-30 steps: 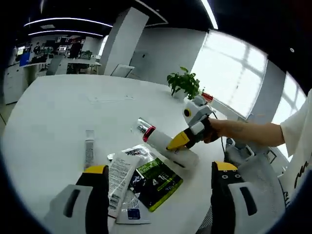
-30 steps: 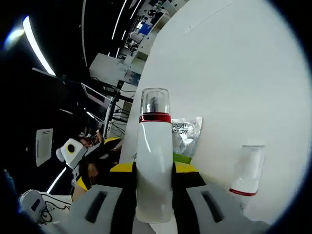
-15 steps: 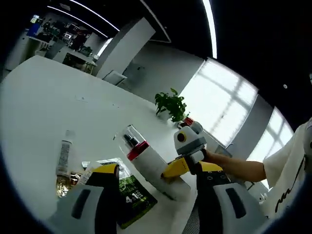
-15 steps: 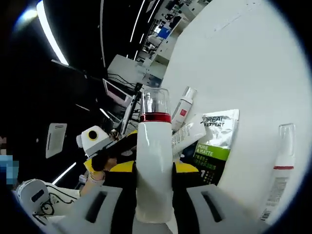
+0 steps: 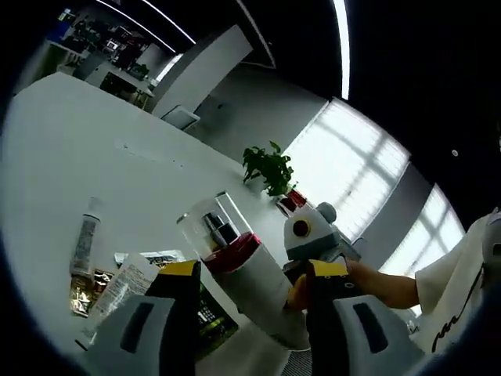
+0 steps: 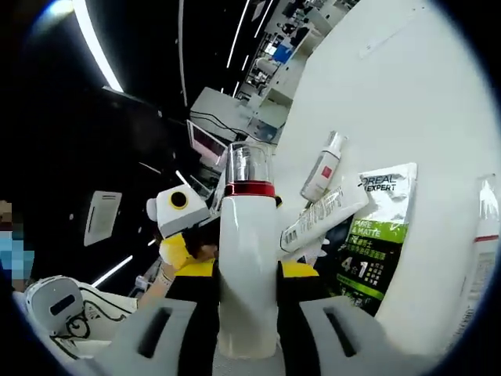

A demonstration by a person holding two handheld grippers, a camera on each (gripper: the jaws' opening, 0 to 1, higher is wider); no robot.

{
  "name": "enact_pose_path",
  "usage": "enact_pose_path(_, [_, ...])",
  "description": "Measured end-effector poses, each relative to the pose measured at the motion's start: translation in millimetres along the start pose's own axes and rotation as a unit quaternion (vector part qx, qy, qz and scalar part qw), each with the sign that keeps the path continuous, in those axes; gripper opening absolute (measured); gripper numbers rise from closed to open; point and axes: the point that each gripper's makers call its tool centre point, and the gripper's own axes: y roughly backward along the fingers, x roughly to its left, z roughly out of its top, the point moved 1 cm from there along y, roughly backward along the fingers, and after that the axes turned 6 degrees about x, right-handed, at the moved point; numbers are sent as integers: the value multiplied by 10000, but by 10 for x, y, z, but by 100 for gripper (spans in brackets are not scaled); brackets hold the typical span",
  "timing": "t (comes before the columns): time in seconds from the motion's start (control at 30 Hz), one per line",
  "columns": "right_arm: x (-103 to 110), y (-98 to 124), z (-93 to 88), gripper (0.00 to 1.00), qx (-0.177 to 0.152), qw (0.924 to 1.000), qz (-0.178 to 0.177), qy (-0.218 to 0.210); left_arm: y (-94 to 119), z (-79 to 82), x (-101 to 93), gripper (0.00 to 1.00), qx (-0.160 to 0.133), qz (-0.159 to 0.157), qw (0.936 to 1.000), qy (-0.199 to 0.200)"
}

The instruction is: Arrange the skincare products in the storage area until every visible bottle or jar stands upright without overlapping.

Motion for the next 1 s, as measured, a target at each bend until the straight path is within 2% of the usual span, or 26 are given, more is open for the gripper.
enact_pose_path(0.17, [93,5,-28,26,-18,9999,98,88,-6,-12,-86,43,-11,-189,9998,92])
enact_pose_path(0.27, [139,9,-33,26,-41,9998,131,157,-5,-18,-111,38,-25,-266,9995,160])
enact_pose_path(0.3, [149,13,-32,26,-56,9997,147,163,-4,-22,-149,36,-29,-384,9990,214])
enact_pose_path(0.43, [166,25,-39,26,-108,9997,173,160,1,-23,-164,32,-60,-411,9988,267])
enact_pose_path(0.63, [176,36,-66,26,-93,9997,172,177,-10,-47,-207,31,-30,-512,9983,280])
enact_pose_path(0.67, [178,36,-72,26,-88,9996,167,189,-10,-53,-214,31,-7,-534,9981,298])
enact_pose_path(0.73, [172,38,-79,26,-69,9996,121,234,-12,-77,-209,30,69,-547,9967,588])
enact_pose_path(1.0, [104,25,-193,27,201,9985,-110,491,-9,-209,-208,29,417,-489,9960,620])
